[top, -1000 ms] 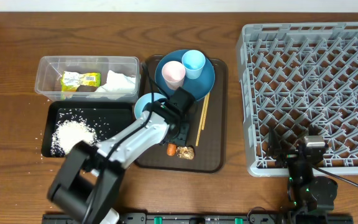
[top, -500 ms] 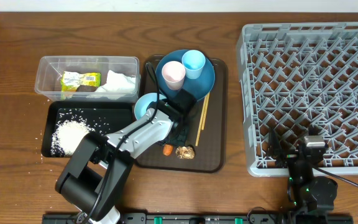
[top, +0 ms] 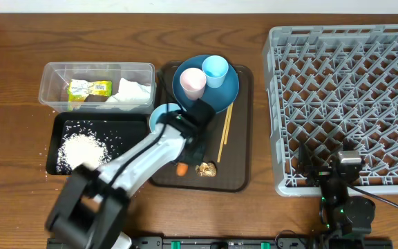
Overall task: Sort waste into correct bins and load items into the dishwasher rack
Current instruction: 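Carry the carrot left and drop it onto the black tray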
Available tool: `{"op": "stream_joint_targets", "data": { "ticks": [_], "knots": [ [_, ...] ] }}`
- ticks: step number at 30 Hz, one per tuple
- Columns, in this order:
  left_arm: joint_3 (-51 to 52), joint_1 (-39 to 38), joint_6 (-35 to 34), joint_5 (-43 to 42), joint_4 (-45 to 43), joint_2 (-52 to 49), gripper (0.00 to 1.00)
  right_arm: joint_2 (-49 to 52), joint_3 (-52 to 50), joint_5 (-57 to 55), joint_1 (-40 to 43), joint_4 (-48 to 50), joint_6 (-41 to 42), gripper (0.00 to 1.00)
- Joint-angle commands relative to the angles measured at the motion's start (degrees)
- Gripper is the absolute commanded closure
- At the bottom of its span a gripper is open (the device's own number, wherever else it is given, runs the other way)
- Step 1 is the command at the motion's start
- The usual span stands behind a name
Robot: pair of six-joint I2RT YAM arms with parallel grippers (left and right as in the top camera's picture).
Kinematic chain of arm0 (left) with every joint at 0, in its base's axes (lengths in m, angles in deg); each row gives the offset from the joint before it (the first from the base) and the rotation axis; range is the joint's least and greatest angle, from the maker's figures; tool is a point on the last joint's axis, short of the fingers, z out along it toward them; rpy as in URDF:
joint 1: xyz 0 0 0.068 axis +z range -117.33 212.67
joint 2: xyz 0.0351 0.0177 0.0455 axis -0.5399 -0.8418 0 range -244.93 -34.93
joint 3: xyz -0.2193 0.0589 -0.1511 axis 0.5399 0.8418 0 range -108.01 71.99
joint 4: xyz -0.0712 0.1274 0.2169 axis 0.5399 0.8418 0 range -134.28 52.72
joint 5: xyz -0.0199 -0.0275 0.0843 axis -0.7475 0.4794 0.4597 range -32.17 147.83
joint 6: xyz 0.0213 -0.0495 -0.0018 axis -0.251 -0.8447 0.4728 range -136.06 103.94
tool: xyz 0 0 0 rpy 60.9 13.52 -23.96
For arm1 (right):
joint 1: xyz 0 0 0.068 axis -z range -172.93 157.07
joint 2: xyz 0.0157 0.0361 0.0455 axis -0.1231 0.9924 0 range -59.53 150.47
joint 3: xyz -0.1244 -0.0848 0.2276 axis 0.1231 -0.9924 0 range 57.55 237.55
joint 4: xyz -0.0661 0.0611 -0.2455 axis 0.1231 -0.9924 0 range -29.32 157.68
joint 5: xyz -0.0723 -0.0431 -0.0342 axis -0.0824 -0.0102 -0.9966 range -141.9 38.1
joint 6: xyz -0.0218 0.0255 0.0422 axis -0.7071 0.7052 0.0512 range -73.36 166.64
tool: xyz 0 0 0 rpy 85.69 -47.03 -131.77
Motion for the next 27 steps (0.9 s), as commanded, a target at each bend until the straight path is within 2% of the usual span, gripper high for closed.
{"op": "stream_joint_targets", "data": {
  "ticks": [1, 6, 11, 17, 22, 27],
  "knots": [
    [-2.5, 0.2, 0.1, 1.1, 1.0, 7.0, 0.94, -0.1, -0.1, 0.2, 0.0, -0.2, -0.9, 0.01],
    [-2.5, 0.5, 0.1, 1.8, 2.3, 14.7, 0.94, -0.1, -0.1, 0.2, 0.0, -0.2, -0.9, 0.01],
    [-2.4, 4.5, -3.0, 8.7, 4.0, 20.4, 0.94, -0.1, -0.1, 0.2, 0.0, -0.2, -0.9, 0.01],
    [-2.3, 16.2, -3.7, 10.3, 4.7, 21.8, 0.94, -0.1, -0.1, 0.2, 0.0, -0.2, -0.9, 0.01],
    [0.3, 26.8, -7.5, 10.2, 4.5, 20.4, 0.94, -0.1, -0.1, 0.2, 0.0, -0.2, -0.9, 0.01],
    [1.2, 33.0, -8.2, 10.1, 4.3, 16.7, 0.94, -0.1, -0.1, 0.2, 0.0, -0.2, -0.9, 0.01]
  ]
}}
